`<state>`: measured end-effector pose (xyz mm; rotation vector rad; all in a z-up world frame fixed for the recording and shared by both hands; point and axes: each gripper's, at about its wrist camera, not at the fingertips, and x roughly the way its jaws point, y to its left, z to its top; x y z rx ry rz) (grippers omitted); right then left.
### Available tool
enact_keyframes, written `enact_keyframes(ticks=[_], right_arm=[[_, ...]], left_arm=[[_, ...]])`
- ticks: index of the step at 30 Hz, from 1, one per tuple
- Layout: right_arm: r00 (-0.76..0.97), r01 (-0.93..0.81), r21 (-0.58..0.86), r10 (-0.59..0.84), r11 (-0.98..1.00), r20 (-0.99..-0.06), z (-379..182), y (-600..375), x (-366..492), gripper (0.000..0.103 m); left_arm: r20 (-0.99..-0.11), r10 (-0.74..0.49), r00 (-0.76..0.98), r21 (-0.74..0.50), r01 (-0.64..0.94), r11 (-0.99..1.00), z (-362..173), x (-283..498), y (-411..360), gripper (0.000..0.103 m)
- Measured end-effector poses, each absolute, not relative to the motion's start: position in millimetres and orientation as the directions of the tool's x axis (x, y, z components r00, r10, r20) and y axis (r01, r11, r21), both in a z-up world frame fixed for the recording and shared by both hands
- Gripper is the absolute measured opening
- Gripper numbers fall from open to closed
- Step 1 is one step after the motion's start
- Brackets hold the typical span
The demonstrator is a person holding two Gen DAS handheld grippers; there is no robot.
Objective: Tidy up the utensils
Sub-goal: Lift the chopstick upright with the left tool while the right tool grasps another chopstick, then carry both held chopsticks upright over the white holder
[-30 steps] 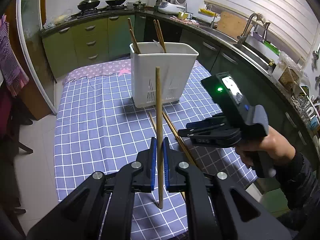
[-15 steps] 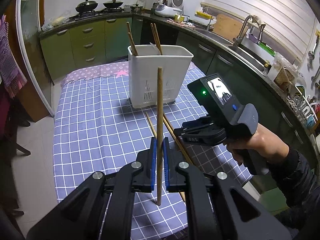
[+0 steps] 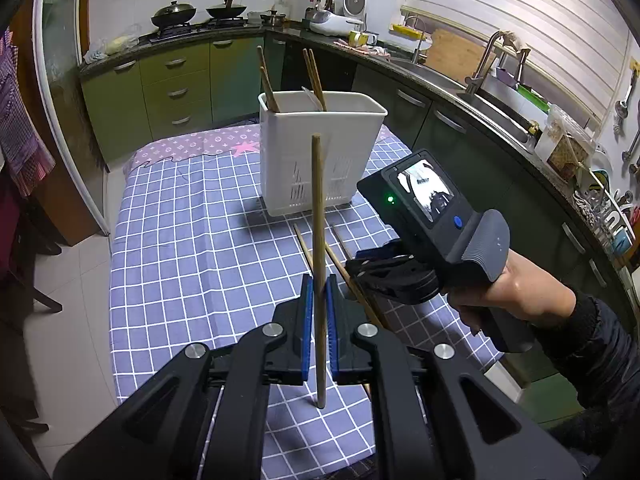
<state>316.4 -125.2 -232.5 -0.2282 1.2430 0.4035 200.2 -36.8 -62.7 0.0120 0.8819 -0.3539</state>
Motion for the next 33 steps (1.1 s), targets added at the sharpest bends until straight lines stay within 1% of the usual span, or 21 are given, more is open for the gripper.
enact_keyframes(ticks=[3,6,12,15,21,26,30,33], right_arm=[[0.252,-0.407,0.089,0.206,0.909,-0.946,-232,-127,317,0.007],[0.251,-0.403,0.148,0.264,0.903,-0.931,-225,-134,315,0.007],[0.345,-0.412,0.168,0.325,0.895,-0.88,-189,-150,298,0.007],[0.426,-0.414,0.176,0.361,0.893,-0.829,-157,-161,274,0.007],[0.544,-0.397,0.21,0.414,0.893,-0.73,-120,-201,237,0.007],[0.616,-0.373,0.252,0.442,0.893,-0.652,-107,-231,201,0.007],[0.675,-0.356,0.243,0.428,0.902,-0.601,-101,-241,174,0.007],[0.697,-0.35,0.237,0.421,0.906,-0.581,-98,-244,160,0.007]], left_arm=[[-0.756,-0.298,0.583,-0.135,0.306,0.942,-62,199,-37,0.007],[-0.757,-0.298,0.582,-0.136,0.306,0.942,-61,199,-36,0.007],[-0.752,-0.297,0.588,-0.133,0.306,0.943,-60,196,-35,0.007],[-0.749,-0.29,0.596,-0.121,0.307,0.944,-60,193,-36,0.007],[-0.741,-0.289,0.606,-0.113,0.311,0.943,-59,189,-36,0.007],[-0.735,-0.287,0.615,-0.105,0.314,0.944,-59,185,-37,0.007],[-0.731,-0.284,0.621,-0.098,0.316,0.944,-58,182,-38,0.007],[-0.73,-0.284,0.621,-0.096,0.319,0.943,-57,180,-39,0.007]])
